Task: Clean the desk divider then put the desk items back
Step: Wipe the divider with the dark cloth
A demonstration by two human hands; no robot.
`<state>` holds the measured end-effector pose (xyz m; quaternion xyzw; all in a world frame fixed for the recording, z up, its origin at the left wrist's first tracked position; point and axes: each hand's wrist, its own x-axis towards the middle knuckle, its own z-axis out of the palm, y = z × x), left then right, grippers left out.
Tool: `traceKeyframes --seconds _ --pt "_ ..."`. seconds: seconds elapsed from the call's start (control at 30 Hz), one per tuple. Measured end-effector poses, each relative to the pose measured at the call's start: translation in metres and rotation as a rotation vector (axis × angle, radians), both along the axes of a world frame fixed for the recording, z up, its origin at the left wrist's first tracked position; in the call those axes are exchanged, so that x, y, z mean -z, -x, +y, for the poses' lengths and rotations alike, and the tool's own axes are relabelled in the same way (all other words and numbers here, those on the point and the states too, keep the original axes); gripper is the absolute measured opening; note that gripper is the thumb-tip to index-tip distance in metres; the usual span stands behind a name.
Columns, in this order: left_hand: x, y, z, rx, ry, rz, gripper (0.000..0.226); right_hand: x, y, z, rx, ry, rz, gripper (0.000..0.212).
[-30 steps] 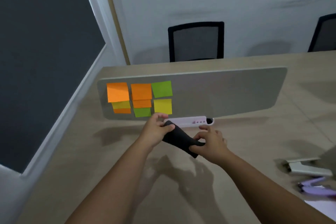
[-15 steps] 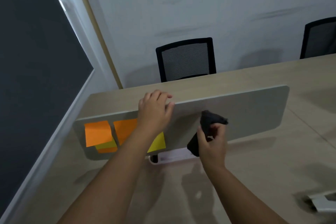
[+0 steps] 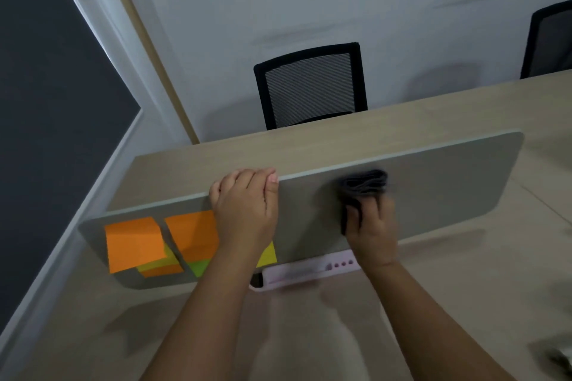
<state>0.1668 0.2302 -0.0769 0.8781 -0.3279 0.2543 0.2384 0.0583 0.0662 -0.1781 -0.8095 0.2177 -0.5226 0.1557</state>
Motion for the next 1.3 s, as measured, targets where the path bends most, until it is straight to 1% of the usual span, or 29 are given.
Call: traceKeyframes --seconds 0.07,0.1,0.13,0.17,0.27,0.3,0.37,0.4,0.43,0.5,0.57,0.63,0.67,0.7,0.77,0.8,0.87,0.9,0.93,0.97,1.03,1.07,1.13,1.17,1.23,1.3 --pt "0.001 0.001 -0.002 -0.004 0.007 0.006 0.039 -0.003 0.020 -0.028 0.108 -0.197 -0.064 0.020" --pt "0.001 0.002 -0.003 -0.008 0.011 0.008 0.040 -0.004 0.023 -0.033 0.143 -0.244 -0.093 0.020" --pt "0.001 0.003 -0.004 -0.012 0.011 0.007 0.040 -0.007 0.019 -0.029 0.158 -0.236 -0.107 0.020" --pt "0.001 0.004 -0.007 -0.017 0.010 0.007 0.041 -0.010 0.012 -0.019 0.107 -0.195 -0.112 0.022" --pt "0.000 0.010 -0.016 -0.036 -0.008 0.036 0.041 -0.019 -0.018 0.030 -0.200 -0.002 -0.031 0.032" --pt "-0.001 0.011 -0.020 -0.041 -0.009 0.056 0.041 -0.022 -0.023 0.039 -0.266 0.030 -0.002 0.034" --pt "-0.001 0.016 -0.026 -0.049 0.002 0.084 0.040 -0.027 -0.018 0.029 -0.321 0.012 0.015 0.041" --pt "-0.002 0.019 -0.029 -0.047 0.006 0.086 0.040 -0.030 -0.008 0.013 -0.305 -0.024 0.002 0.042" --pt "-0.002 0.021 -0.030 -0.041 0.010 0.090 0.040 -0.032 0.005 -0.006 -0.246 -0.069 -0.022 0.038" --pt "-0.003 0.027 -0.033 -0.026 0.013 0.099 0.038 -0.031 0.035 -0.061 -0.022 -0.157 -0.124 0.021" --pt "-0.003 0.034 -0.039 -0.017 0.006 0.103 0.036 -0.032 0.066 -0.121 0.191 -0.356 -0.228 0.022" --pt "-0.003 0.041 -0.049 -0.008 0.008 0.105 0.034 -0.034 0.083 -0.153 0.316 -0.531 -0.286 0.023" --pt "-0.003 0.044 -0.054 -0.003 0.011 0.106 0.034 -0.034 0.083 -0.153 0.331 -0.534 -0.287 0.023" --pt "-0.003 0.046 -0.059 0.000 0.014 0.107 0.033 -0.033 0.076 -0.141 0.299 -0.505 -0.286 0.021" --pt "-0.003 0.053 -0.075 -0.001 0.021 0.105 0.034 -0.031 0.057 -0.102 0.150 -0.372 -0.243 0.016" --pt "-0.003 0.056 -0.082 -0.004 0.023 0.101 0.034 -0.029 0.047 -0.079 0.050 -0.295 -0.199 0.018" --pt "-0.004 0.064 -0.098 -0.003 0.027 0.099 0.035 -0.026 0.038 -0.050 -0.144 -0.194 -0.119 0.030" --pt "-0.004 0.069 -0.108 0.003 0.026 0.100 0.035 -0.026 0.041 -0.052 -0.215 -0.163 -0.089 0.033" --pt "-0.004 0.072 -0.114 0.011 0.025 0.099 0.035 -0.028 0.047 -0.062 -0.253 -0.146 -0.069 0.031" --pt "-0.003 0.077 -0.122 0.023 0.021 0.100 0.036 -0.029 0.058 -0.083 -0.222 -0.152 -0.071 0.026" --pt "-0.002 0.081 -0.130 0.036 0.018 0.096 0.036 -0.032 0.081 -0.133 0.002 -0.245 -0.149 0.016" --pt "-0.002 0.083 -0.132 0.039 0.017 0.088 0.037 -0.033 0.094 -0.159 0.120 -0.344 -0.211 0.015" --pt "-0.001 0.083 -0.135 0.059 0.004 0.073 0.037 -0.035 0.112 -0.195 0.243 -0.524 -0.307 0.014" --pt "-0.001 0.083 -0.135 0.080 -0.006 0.073 0.039 -0.035 0.112 -0.199 0.261 -0.548 -0.330 0.014" --pt "-0.002 0.082 -0.135 0.142 -0.021 0.104 0.046 -0.033 0.100 -0.182 0.230 -0.497 -0.334 0.014" --pt "-0.006 0.080 -0.126 0.170 -0.009 0.144 0.049 -0.023 0.078 -0.137 0.123 -0.415 -0.279 0.015"
